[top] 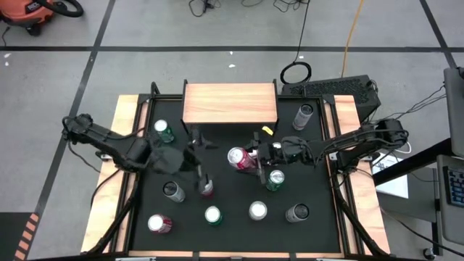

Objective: Place canned beverage on shelf
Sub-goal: Put the top left red soda on the shelf

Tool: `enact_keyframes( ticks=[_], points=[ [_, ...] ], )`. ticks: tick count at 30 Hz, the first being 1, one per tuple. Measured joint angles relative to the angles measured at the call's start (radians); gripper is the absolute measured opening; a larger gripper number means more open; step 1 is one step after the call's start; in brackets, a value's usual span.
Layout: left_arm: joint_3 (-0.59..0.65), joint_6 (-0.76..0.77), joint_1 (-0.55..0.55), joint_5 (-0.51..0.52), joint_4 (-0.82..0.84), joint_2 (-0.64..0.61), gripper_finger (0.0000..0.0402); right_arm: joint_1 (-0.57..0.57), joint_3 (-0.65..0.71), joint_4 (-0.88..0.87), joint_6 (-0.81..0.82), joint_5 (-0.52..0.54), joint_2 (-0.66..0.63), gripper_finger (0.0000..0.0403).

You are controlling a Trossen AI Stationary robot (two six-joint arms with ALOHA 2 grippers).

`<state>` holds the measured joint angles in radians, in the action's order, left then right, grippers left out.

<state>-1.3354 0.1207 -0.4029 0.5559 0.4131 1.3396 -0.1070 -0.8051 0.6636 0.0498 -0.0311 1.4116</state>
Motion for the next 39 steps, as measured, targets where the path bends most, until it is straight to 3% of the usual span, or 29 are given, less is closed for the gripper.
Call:
enact_keyframes(
  ticks=[6,13,16,33,39],
  points=[
    [0.083,0.002,-0.119,0.191,-0.074,0.002,0.0386,0.001,0.0,0.025,-0.033,-0.05,-0.035,0.0279],
    [0.293,-0.053,-0.113,0.204,-0.478,0.002,0.0386,0.013,0.0,0.091,-0.077,-0.08,-0.038,0.0279],
    [0.348,-0.056,-0.09,0.201,-0.564,0.002,0.0386,0.017,0.0,0.093,-0.063,-0.073,-0.038,0.0279],
    [0.376,-0.051,0.094,-0.127,-0.671,0.023,0.0386,0.015,0.0,0.146,-0.04,-0.078,-0.032,0.0279],
    [0.376,-0.049,0.132,-0.145,-0.668,0.057,0.0386,0.014,-0.001,0.174,-0.062,-0.108,-0.032,0.0279]
  ],
)
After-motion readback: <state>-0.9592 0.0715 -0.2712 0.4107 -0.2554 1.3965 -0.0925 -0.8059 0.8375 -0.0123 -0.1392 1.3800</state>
